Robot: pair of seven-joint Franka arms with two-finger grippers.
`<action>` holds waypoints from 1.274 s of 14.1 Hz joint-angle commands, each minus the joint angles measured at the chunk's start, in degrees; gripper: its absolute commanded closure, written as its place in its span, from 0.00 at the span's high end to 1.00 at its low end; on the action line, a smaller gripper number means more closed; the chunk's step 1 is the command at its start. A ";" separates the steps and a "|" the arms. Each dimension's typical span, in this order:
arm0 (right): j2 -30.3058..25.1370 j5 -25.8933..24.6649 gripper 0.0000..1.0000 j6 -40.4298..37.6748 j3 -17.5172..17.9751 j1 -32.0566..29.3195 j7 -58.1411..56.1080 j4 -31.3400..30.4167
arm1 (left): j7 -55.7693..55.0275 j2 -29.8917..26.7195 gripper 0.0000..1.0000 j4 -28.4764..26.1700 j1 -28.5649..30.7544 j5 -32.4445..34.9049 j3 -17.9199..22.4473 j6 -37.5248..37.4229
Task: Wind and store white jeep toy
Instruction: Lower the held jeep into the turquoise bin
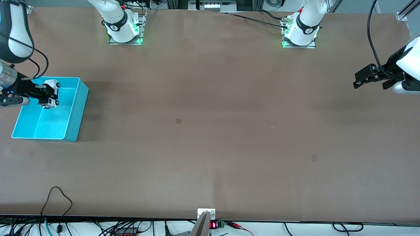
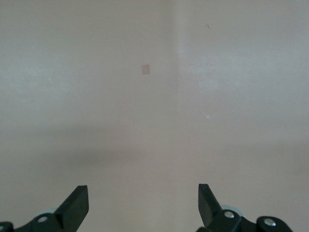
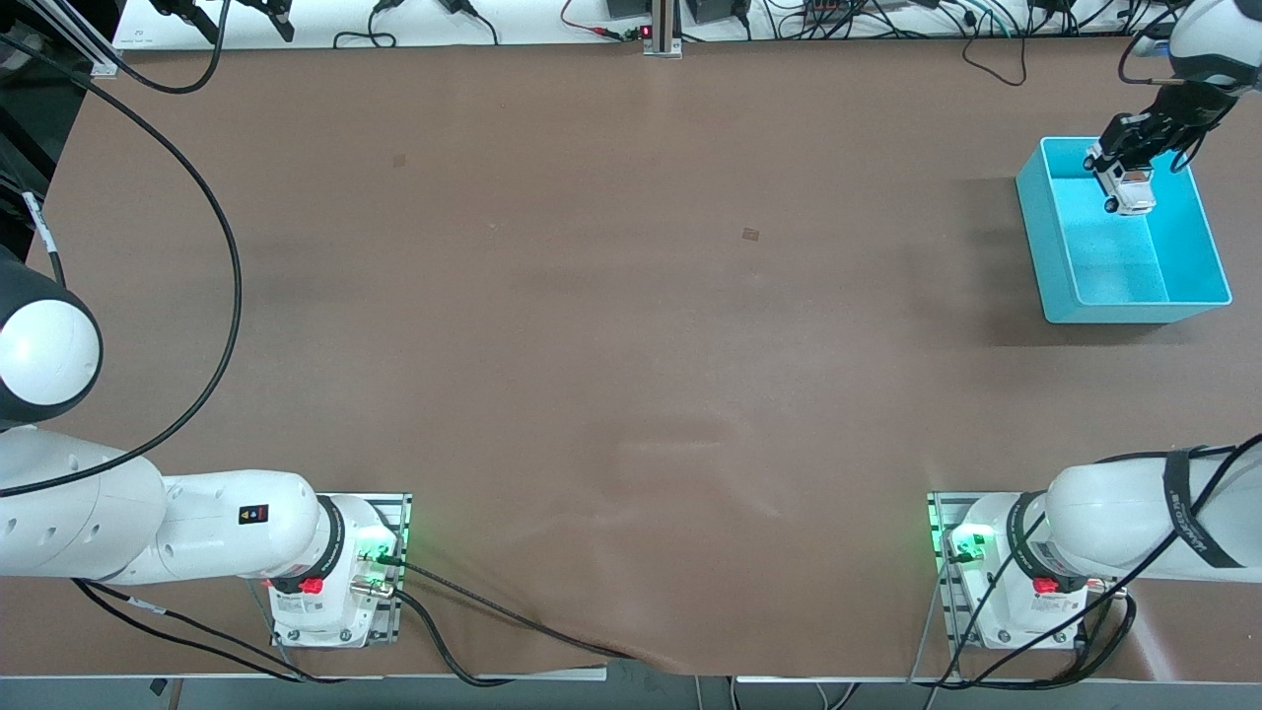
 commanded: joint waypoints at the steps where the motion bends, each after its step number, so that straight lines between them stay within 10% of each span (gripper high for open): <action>1: 4.39 -0.44 0.00 -0.04 -1.41 0.51 2.21 2.77 | 0.36 -1.09 1.00 -0.45 0.21 -0.88 -0.07 -0.15; 18: 19.17 -0.97 0.00 16.41 -1.76 -7.05 -3.59 2.68 | 0.36 -1.09 1.00 -0.45 -0.05 -0.88 -0.42 -0.15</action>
